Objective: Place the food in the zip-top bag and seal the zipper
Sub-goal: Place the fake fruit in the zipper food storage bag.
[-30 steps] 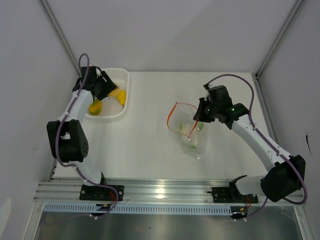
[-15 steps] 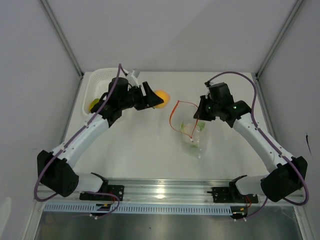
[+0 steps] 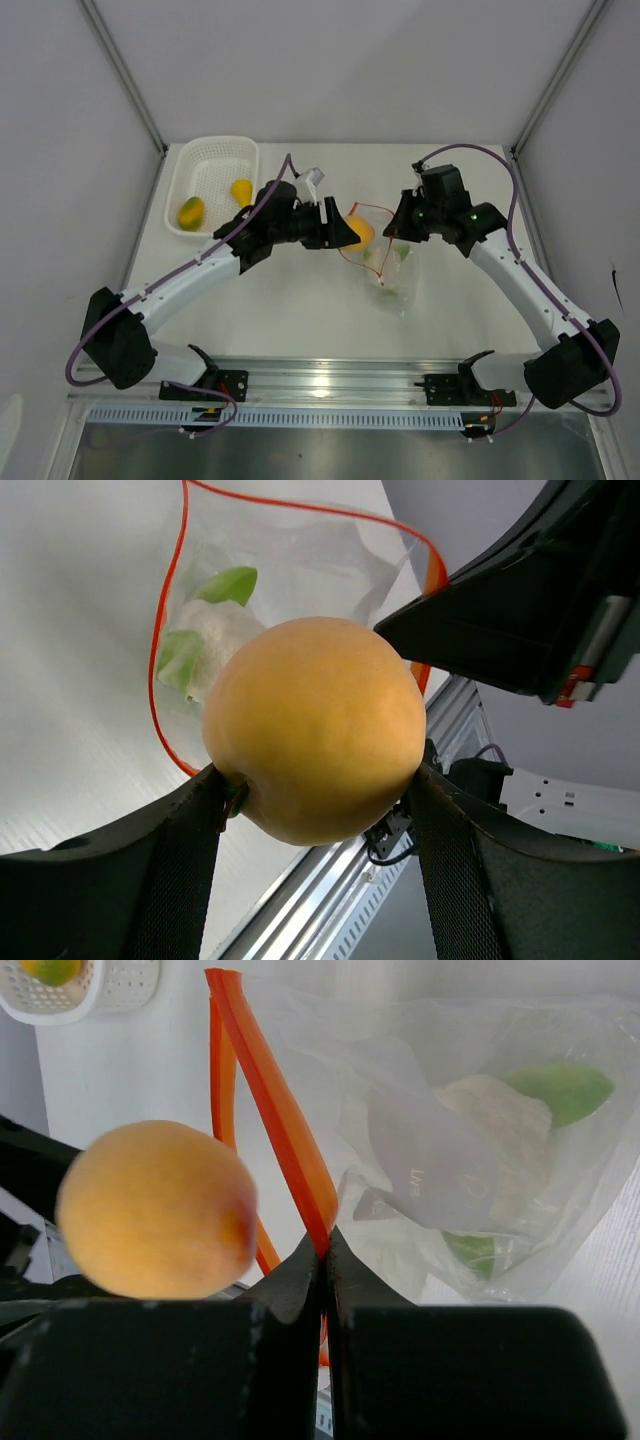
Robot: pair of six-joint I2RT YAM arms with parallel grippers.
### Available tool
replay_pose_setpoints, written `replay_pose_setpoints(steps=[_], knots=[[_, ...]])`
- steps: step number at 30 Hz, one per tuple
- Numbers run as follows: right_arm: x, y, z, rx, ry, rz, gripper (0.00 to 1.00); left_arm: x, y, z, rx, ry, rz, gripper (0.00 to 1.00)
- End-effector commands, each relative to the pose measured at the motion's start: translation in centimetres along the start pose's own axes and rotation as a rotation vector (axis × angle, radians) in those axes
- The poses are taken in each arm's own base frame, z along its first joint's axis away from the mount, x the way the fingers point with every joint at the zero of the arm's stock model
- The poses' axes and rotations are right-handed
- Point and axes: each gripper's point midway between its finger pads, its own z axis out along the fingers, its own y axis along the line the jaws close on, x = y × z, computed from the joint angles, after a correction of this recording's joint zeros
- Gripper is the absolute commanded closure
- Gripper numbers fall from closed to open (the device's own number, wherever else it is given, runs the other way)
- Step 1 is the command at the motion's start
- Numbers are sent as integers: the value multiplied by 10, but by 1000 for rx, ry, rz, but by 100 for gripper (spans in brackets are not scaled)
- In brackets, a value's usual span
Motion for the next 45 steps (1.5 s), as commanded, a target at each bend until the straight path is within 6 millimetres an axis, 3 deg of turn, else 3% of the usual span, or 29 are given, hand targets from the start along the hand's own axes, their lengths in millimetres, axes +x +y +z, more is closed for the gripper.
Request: replay_pose_setpoints(steps=[1,4,6,11,18,21,26,29,30,36,40,45], knots=[[-19,25,-21,-88,-82,1,100,-7,-16,10,37,-19,4,99],[-17,27,-23,-93,-79,2,100,-5,-14,24,4,16,-3,100],[-14,29,-22,-100,-70,-2,100,8,1,36,-58,80,-35,99],[-6,30,-16,-107,-48,-4,100,-3,-12,53,-32,111,-54,99],[-2,37,-15,-116,-50,-8,100,-6,-9,68,-50,128,-62,98],[-4,40,-17,-120,-63,-8,100,-4,-2,73,-68,129,-73,87],[-8,41,-23,-117,-80,-13,100,2,1,81,-44,147,-62,33],[-8,39,-25,-109,-87,-13,100,0,5,76,-62,115,-24,18],[-8,38,-25,-106,-89,-16,100,-1,3,70,-63,105,-11,1],[-10,33,-28,-89,-102,-21,100,-3,1,43,-51,15,75,1],[-9,27,-27,-79,-92,-25,100,-8,-6,13,-40,-62,135,1],[-6,22,-25,-69,-85,-30,100,-23,8,-19,-145,-187,173,1]])
